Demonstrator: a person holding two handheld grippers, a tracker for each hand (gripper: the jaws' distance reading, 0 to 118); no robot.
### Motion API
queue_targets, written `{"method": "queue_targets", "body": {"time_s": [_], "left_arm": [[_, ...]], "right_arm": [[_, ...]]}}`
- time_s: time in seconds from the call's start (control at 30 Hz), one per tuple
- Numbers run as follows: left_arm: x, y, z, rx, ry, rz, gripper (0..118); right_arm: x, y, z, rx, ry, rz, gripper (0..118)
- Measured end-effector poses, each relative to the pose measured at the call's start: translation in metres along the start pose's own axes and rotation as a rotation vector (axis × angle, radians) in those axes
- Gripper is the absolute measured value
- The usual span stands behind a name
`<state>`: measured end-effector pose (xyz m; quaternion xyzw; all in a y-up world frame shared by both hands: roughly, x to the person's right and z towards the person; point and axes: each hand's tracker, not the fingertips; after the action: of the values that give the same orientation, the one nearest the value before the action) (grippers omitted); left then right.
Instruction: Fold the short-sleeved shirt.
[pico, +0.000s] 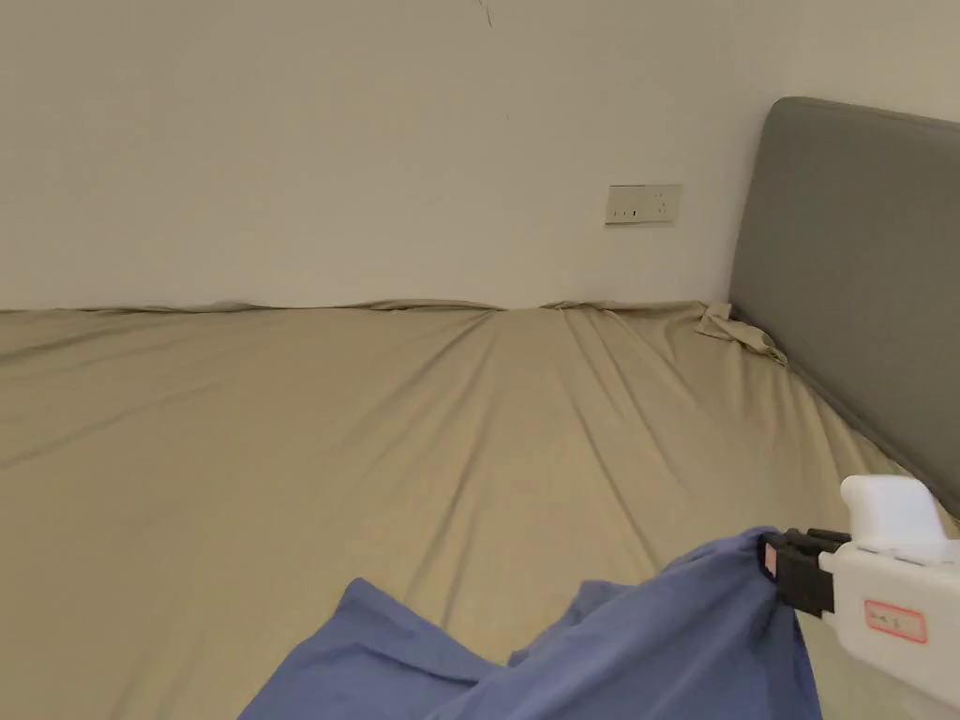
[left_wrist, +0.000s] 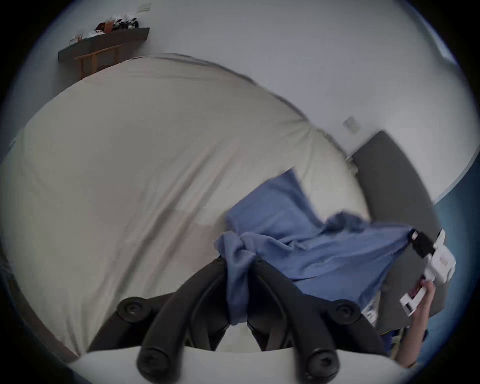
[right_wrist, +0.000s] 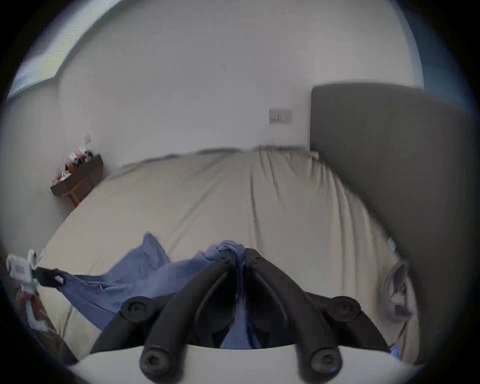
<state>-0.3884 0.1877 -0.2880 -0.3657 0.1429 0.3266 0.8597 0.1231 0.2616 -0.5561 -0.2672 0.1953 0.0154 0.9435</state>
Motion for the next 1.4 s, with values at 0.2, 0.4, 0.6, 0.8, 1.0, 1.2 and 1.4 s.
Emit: {"method": "queue_targets", "body": {"time_s": [0.2, 0.4, 0.6, 0.8, 1.0, 1.2, 1.4], "left_arm": [[0.059, 0.12, 0.05, 0.235, -0.174, -0.003, 8], [0.099, 0.218, 0.105, 0.435, -0.228, 0.066, 8], [0.139, 0.285, 0.134, 0.487, -0.191, 0.015, 8], [0.161, 0.348, 0.132, 0.512, -0.006, -0.103, 8], [0.183, 0.347, 0.135, 0.507, 0.027, -0.14, 8], [0.178, 0.346, 0.108, 0.453, 0.034, -0.167, 8], [0.158, 0.336, 0.077, 0.377, 0.042, -0.148, 8]], "right_arm": [[-0.005, 0.107, 0.072, 0.24, -0.137, 0.103, 8], [0.0, 0.192, 0.086, 0.299, -0.186, 0.07, 8], [-0.012, 0.267, 0.08, 0.281, -0.21, 0.089, 8], [-0.004, 0.33, 0.06, 0.18, -0.128, -0.051, 8], [-0.014, 0.346, 0.053, 0.194, -0.155, -0.039, 8], [-0.017, 0.334, 0.034, 0.148, -0.142, -0.043, 8], [-0.016, 0.308, 0.009, 0.095, -0.131, -0.034, 8]]}}
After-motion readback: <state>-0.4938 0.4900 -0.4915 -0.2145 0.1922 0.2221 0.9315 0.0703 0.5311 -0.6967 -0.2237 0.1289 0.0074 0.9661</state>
